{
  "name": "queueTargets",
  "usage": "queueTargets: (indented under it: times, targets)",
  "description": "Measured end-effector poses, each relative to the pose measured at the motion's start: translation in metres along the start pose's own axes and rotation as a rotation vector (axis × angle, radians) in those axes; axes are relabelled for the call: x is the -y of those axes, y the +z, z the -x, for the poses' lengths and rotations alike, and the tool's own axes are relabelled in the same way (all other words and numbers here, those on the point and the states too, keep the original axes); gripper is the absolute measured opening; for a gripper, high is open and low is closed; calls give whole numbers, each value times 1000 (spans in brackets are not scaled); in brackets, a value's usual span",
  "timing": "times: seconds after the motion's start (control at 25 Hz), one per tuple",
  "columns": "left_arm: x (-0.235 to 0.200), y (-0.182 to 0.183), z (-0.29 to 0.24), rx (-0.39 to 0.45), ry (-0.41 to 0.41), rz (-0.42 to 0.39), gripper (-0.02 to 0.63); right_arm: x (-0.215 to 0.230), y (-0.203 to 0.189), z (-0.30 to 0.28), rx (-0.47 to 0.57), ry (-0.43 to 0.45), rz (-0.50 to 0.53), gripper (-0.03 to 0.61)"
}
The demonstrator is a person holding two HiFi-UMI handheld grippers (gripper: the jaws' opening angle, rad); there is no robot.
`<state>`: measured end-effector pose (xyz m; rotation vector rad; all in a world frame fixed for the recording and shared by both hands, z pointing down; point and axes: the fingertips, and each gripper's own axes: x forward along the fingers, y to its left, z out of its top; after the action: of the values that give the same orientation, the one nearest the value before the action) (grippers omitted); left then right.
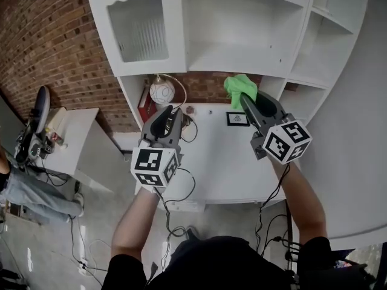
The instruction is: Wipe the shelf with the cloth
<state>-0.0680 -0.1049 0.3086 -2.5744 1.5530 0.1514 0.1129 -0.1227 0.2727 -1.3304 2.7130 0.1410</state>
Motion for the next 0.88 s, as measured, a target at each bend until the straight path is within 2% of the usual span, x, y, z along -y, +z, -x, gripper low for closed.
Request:
queueTargets:
  times: [0.2,0.36,0.64,0.76,0.88]
  targets:
    - [-15,-14,-23,-18,-63,29,80,16,11,-30,0,-31,25,103]
    - [-27,-21,-43,-25,-59,39,80,39,25,-55,14,-21,3,104]
    - [-30,-18,-83,-35,-11,-1,80,78,39,-100,23,88,-15,103]
    - [-29,-7,-101,-29,13,-34,80,93,43,-125,-9,146,-27,101]
    - [-28,-1,-121,-23,34,-53,80,111,43,-159,-61,204,-88,100]
